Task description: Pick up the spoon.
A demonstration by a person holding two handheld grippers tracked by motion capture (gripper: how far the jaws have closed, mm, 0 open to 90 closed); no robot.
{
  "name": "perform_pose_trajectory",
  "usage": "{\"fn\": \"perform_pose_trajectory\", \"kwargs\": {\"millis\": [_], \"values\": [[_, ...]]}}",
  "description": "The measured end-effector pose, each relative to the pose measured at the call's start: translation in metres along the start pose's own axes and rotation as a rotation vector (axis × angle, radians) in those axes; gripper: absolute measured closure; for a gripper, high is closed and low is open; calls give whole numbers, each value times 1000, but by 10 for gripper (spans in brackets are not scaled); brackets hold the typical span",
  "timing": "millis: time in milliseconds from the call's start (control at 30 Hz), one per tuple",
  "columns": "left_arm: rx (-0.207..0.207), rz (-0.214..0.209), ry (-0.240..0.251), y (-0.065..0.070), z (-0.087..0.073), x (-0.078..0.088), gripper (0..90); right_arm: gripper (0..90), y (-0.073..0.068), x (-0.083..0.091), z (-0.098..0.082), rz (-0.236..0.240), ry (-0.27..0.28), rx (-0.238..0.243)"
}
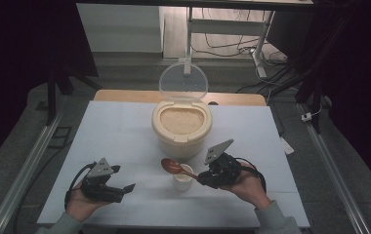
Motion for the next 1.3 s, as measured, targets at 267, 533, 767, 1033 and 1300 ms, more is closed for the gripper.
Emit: {"fn": "perform_pose_trajectory", "kwargs": {"millis": [267,533,767,1033,1300], "values": [[-101,-58,34,30,40,2,155,789,-6,-2,6,10,0,23],[-180,-102,11,47,65,-9,171,789,-9,-6,8,16,-7,29],[-245,-157,-30,62,81,-21,203,789,-13,-11,10,19,-16,48],[-287,-232,-100,74,91,-39,251,789,-17,-21,12,22,-48,87],[-334,-305,-218,84,81,-58,386,789,-22,-27,13,19,-58,124]]}}
Point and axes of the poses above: each handheld gripper's, and its own axes: x roughly backward along the jaws, z roughly out of its top, y roughly to its right, the point moved 10 cm from there along -x, roughly forward along the jaws, and after that the axes turned 5 degrees about y, right-handed, at the moved point
